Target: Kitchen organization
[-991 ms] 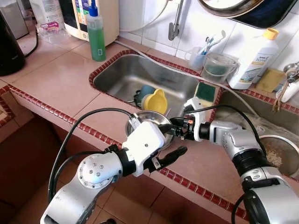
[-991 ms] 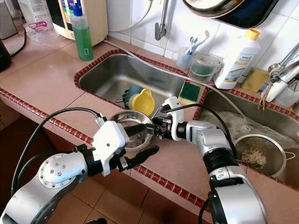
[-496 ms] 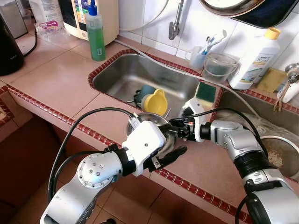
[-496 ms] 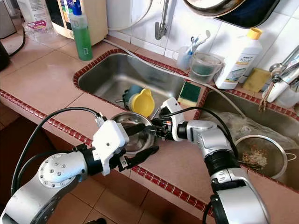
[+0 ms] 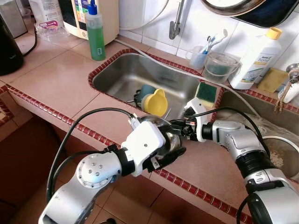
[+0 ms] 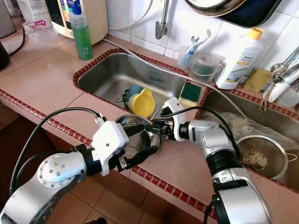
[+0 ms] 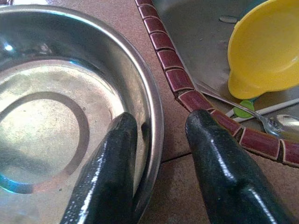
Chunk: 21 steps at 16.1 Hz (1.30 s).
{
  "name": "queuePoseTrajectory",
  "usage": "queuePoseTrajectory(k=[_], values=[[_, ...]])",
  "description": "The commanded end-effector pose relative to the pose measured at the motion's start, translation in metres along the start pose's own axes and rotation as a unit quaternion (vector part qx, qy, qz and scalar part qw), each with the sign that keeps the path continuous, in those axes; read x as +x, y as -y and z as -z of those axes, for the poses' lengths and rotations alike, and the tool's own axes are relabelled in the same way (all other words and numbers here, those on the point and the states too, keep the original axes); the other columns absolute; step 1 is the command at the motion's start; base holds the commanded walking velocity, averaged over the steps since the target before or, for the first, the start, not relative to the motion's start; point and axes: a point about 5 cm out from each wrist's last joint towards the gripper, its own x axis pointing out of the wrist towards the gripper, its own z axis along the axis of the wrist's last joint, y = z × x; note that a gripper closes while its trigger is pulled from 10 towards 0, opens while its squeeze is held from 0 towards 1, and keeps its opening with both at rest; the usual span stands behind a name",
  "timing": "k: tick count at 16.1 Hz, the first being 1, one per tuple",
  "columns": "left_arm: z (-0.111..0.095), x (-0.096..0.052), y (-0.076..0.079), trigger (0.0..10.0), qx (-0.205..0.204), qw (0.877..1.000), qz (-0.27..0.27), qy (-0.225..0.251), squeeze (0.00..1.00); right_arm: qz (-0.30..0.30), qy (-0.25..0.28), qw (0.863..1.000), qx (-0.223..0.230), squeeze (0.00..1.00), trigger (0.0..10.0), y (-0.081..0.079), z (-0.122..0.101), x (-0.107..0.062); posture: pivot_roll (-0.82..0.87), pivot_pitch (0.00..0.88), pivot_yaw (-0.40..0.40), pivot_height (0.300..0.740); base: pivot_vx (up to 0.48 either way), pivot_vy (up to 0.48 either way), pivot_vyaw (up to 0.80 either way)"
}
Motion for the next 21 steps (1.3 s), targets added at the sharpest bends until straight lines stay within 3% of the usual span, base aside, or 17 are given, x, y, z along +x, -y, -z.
queuePoseTrajectory(k=[1,8,15,18,20,21], values=[[-0.004,-0.001,0.006,10.0,0.003,1.0,0.017,0.007,0.0,0.014,-0.029,0.999,0.015,0.0,0.0,0.005,0.015,-0.006,-0.15,0.14,-0.107,0.74,0.0,0.0,0.0],[-0.001,-0.002,0.004,10.0,0.004,1.0,0.013,0.002,0.0,0.013,-0.014,1.0,0.023,0.0,0.0,0.008,0.01,-0.009,-0.15,0.139,-0.108,0.74,0.0,0.0,0.0],[-0.001,-0.004,-0.01,10.0,0.011,1.0,-0.022,0.003,0.0,0.05,0.016,0.997,0.051,0.0,0.0,0.02,0.002,-0.02,-0.16,0.134,-0.104,0.74,0.0,0.0,0.0],[-0.001,-0.002,-0.019,10.0,0.007,0.999,-0.053,0.003,0.0,0.071,0.053,0.994,0.067,0.0,0.0,0.026,-0.004,-0.024,-0.16,0.127,-0.101,0.74,0.0,0.0,0.0],[0.0,0.0,-0.032,10.0,0.0,0.995,-0.098,0.0,0.0,0.089,0.094,0.989,0.072,0.0,0.0,0.031,-0.015,-0.028,-0.16,0.124,-0.101,0.74,0.0,0.0,0.0],[-0.001,0.001,-0.045,10.0,-0.01,0.99,-0.14,-0.001,0.0,0.108,0.141,0.981,0.084,0.0,0.0,0.036,-0.027,-0.031,-0.16,0.122,-0.098,0.74,0.0,0.0,0.0]])
